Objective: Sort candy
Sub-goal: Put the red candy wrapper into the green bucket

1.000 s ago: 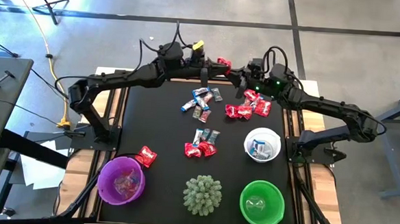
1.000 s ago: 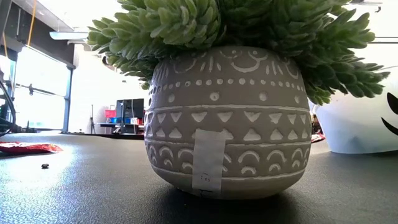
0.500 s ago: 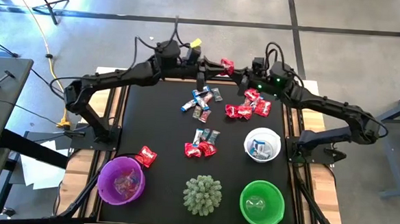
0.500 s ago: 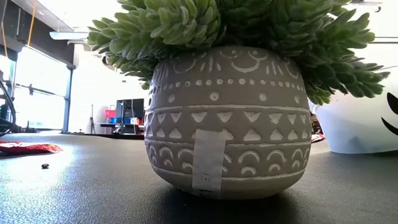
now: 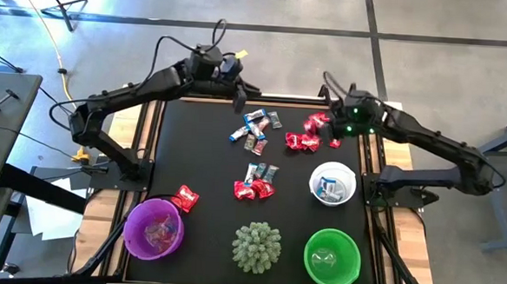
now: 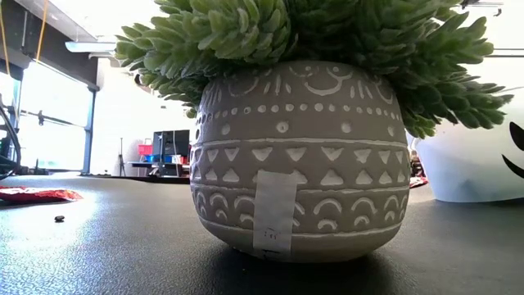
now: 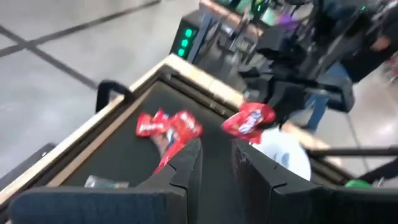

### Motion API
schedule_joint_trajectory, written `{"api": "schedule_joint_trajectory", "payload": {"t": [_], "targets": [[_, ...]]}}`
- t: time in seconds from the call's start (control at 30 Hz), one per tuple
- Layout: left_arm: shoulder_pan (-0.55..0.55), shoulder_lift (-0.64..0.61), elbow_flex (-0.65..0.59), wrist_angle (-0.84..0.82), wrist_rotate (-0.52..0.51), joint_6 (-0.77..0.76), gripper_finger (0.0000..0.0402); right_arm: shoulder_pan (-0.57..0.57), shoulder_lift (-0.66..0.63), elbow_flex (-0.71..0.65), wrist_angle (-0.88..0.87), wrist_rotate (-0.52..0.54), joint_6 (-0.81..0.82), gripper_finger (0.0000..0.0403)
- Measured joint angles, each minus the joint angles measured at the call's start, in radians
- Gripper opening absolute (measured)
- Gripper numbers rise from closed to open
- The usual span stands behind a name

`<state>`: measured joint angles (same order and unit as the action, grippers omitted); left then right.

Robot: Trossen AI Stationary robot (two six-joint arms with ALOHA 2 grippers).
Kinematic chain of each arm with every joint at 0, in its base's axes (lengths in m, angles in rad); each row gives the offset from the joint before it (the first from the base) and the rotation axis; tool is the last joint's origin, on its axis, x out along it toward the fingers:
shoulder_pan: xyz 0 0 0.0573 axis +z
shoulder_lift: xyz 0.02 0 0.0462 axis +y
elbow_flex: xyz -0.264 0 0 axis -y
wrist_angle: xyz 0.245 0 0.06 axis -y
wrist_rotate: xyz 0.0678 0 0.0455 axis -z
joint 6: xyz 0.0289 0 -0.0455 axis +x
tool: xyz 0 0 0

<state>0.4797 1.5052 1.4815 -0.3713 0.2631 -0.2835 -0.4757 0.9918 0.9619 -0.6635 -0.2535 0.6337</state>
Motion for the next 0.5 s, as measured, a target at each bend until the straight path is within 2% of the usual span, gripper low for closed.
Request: {"api": "schedule_joint_trajectory", "payload": {"t": [0.17, 0.33, 0.5], "targets": [[-0.02, 0.001, 0.0, -0.061, -0.011, 0.079, 0.0074, 0.12, -0.006, 0.0, -0.151, -0.002, 0.126, 0.0004], [-0.03, -0.01, 0.0, -0.129, -0.01, 0.151, 0.0074, 0.296, -0.004, 0.0, -0.159, -0.007, 0.328, 0.0004], [-0.008, -0.062, 0.0, -0.208, -0.013, 0.22, 0.0074, 0.515, -0.002, 0.0, -0.138, 0.035, 0.619, 0.0004]]}}
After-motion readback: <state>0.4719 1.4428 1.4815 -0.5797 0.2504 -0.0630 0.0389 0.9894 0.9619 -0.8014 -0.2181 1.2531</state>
